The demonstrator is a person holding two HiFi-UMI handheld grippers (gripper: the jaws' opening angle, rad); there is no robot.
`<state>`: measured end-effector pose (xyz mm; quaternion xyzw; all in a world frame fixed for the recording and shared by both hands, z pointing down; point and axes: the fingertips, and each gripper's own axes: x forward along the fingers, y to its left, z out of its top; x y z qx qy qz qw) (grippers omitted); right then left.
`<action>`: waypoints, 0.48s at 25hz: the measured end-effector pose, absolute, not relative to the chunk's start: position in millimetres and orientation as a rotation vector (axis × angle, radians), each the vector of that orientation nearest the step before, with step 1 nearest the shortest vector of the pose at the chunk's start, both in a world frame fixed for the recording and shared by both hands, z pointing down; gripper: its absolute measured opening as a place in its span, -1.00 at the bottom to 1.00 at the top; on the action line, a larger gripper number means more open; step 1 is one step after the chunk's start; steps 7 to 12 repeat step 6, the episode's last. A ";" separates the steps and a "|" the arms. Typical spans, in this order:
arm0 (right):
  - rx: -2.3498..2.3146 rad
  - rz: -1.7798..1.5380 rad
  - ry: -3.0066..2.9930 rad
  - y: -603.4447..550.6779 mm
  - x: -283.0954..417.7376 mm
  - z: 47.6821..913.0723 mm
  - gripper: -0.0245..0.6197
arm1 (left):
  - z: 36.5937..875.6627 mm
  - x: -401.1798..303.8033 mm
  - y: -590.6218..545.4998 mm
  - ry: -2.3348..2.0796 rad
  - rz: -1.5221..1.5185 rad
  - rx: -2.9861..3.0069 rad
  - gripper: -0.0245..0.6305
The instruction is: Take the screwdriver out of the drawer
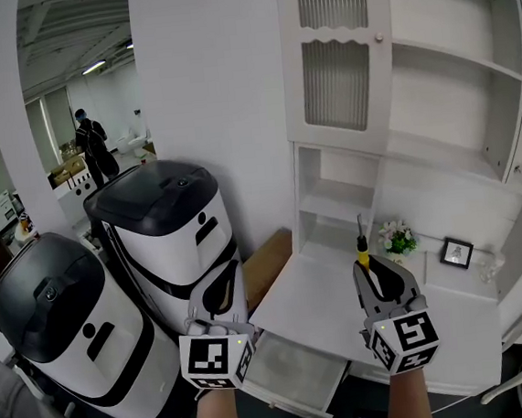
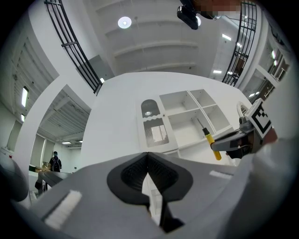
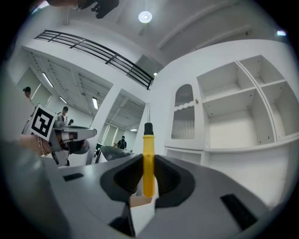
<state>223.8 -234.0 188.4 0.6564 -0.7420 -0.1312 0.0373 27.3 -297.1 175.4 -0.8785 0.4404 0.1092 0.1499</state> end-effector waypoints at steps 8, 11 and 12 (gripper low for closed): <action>2.031 -0.428 -2.265 -230.7 229.0 183.7 -0.68 | 170.2 31.4 -294.5 1.254 0.335 -2.519 -0.91; 2.031 -0.428 -2.265 -230.7 229.0 183.7 -0.68 | 170.2 31.4 -294.5 1.254 0.335 -2.519 -0.91; 2.031 -0.428 -2.265 -230.7 229.0 183.7 -0.68 | 170.2 31.4 -294.5 1.254 0.335 -2.519 -0.91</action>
